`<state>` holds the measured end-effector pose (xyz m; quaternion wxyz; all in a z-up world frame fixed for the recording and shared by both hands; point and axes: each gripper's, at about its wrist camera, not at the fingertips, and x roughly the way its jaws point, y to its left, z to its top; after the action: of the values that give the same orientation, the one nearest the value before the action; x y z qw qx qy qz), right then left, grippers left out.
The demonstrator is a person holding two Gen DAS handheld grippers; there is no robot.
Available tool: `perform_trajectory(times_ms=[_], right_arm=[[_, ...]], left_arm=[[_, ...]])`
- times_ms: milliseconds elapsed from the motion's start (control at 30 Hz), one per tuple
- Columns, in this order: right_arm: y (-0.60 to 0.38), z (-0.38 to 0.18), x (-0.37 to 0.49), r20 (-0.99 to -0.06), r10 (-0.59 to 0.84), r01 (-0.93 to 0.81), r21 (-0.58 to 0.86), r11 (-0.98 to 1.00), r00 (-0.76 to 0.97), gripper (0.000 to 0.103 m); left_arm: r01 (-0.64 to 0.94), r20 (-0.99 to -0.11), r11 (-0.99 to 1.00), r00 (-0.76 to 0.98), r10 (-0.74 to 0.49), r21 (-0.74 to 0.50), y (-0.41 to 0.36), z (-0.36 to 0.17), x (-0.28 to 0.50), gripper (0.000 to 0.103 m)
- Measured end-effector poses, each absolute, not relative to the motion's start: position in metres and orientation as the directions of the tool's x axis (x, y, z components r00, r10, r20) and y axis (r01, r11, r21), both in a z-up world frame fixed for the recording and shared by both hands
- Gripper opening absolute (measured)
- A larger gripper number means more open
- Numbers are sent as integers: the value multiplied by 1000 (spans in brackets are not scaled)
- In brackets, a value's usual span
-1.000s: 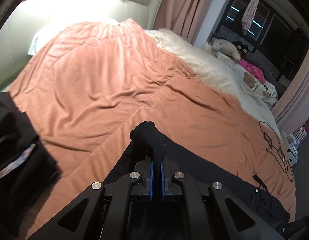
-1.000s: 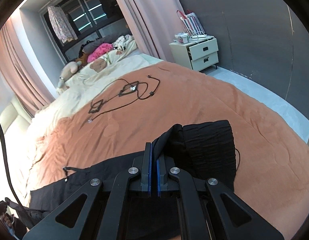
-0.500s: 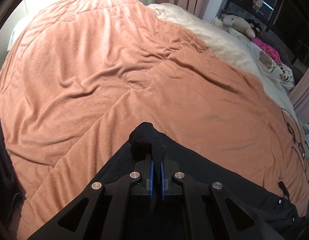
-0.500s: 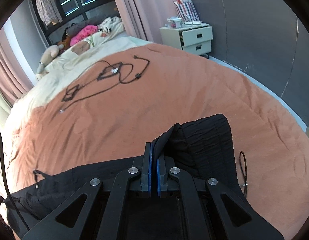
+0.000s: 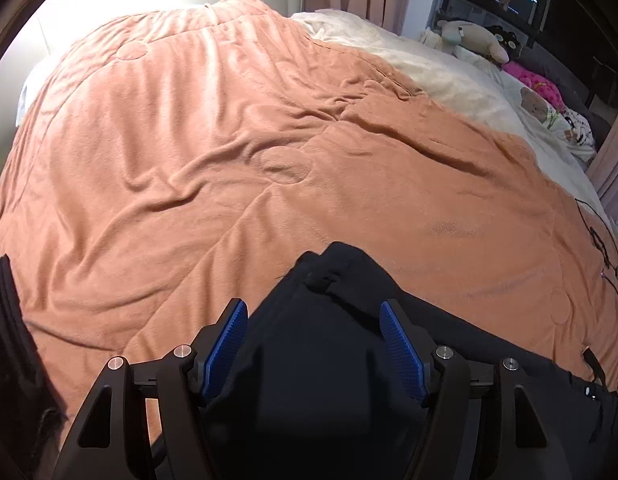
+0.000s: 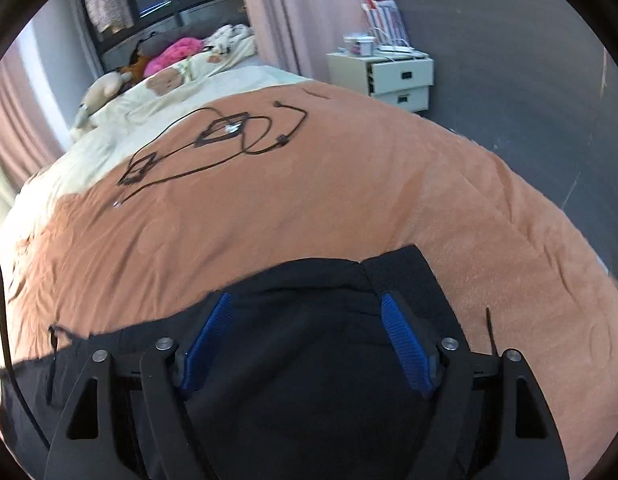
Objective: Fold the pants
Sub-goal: 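Open both tools and release the folded legs onto the pants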
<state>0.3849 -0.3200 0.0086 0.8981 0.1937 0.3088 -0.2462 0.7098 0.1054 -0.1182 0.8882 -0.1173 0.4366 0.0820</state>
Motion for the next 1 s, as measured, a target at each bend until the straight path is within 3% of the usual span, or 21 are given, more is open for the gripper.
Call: perform_trajectory(times_ms=[767, 1000], right_arm=[[-306, 10, 247, -662, -202, 495, 290, 819, 722, 76], [-304, 3, 211, -659, -182, 498, 330, 802, 730, 76]], left_arm=[[-231, -805, 949, 592, -37, -214, 148, -99, 569, 69], [-251, -821, 936, 567, -65, -248, 153, -117, 552, 60]])
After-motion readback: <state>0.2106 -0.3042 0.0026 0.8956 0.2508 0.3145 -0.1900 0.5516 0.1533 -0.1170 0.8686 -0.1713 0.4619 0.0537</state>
